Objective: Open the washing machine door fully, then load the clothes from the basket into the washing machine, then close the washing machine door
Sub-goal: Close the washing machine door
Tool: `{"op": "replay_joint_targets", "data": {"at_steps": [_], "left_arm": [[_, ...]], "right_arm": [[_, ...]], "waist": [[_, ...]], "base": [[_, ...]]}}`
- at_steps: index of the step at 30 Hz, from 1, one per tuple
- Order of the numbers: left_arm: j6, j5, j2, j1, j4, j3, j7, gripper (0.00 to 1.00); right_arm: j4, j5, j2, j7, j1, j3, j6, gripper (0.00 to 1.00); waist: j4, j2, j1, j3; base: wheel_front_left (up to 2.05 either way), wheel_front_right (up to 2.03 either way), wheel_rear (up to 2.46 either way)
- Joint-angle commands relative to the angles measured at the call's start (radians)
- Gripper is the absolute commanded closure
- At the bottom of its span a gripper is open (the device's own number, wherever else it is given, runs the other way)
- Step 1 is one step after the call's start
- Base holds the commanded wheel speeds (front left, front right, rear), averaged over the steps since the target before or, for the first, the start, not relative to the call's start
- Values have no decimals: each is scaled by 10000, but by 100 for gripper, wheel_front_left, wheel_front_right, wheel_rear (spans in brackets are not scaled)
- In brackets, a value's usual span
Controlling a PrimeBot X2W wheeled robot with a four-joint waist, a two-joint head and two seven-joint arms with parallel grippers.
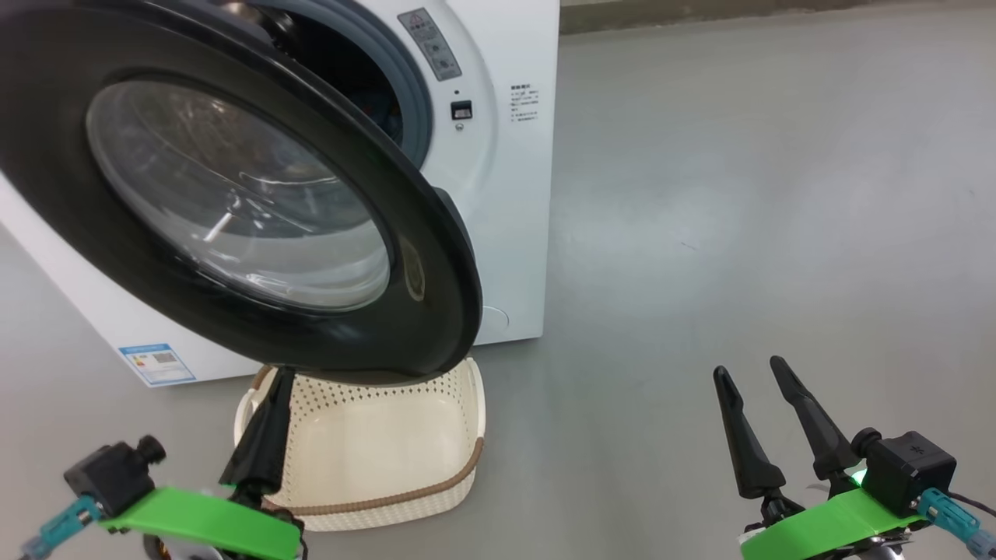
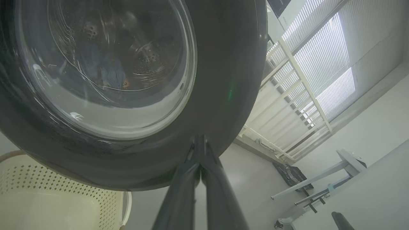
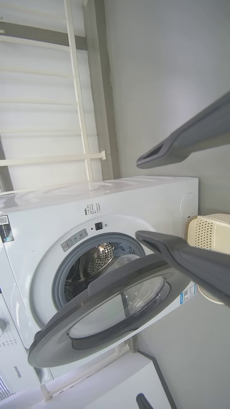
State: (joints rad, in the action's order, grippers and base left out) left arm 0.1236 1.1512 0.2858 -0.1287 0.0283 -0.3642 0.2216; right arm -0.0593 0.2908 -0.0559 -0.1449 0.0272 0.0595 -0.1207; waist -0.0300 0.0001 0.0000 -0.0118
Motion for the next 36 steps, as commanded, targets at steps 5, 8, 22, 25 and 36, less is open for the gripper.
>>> {"op": "replay_joint_targets", "data": {"at_steps": [5, 8, 22, 25, 36], "left_arm": [[44, -2236, -159, 182, 77, 1020, 390, 100], [19, -3781, -731, 430, -56, 1789, 397, 100], [-24, -8794, -2197, 1270, -390, 3684, 401, 100], [-16, -9125, -2278, 1375, -359, 3782, 401, 0], [29, -9140, -2351, 1471, 303, 3524, 401, 0]], "right_arm": [[-495, -45, -118, 1, -84, 346, -100, 0], [-532, -30, -158, -14, -78, 412, -100, 0], [-344, -56, -212, -127, -142, 776, -100, 0], [-275, -68, -217, -135, -134, 816, -100, 0], [3, -215, -184, -120, -106, 784, -100, 0]], "waist": [[267, -1, 0, 240], [356, -1, 0, 294], [741, -1, 0, 519], [807, -1, 0, 551], [864, -1, 0, 548]], "base": [[0, 0, 0], [0, 0, 0], [0, 0, 0], [0, 0, 0], [0, 0, 0]]}}
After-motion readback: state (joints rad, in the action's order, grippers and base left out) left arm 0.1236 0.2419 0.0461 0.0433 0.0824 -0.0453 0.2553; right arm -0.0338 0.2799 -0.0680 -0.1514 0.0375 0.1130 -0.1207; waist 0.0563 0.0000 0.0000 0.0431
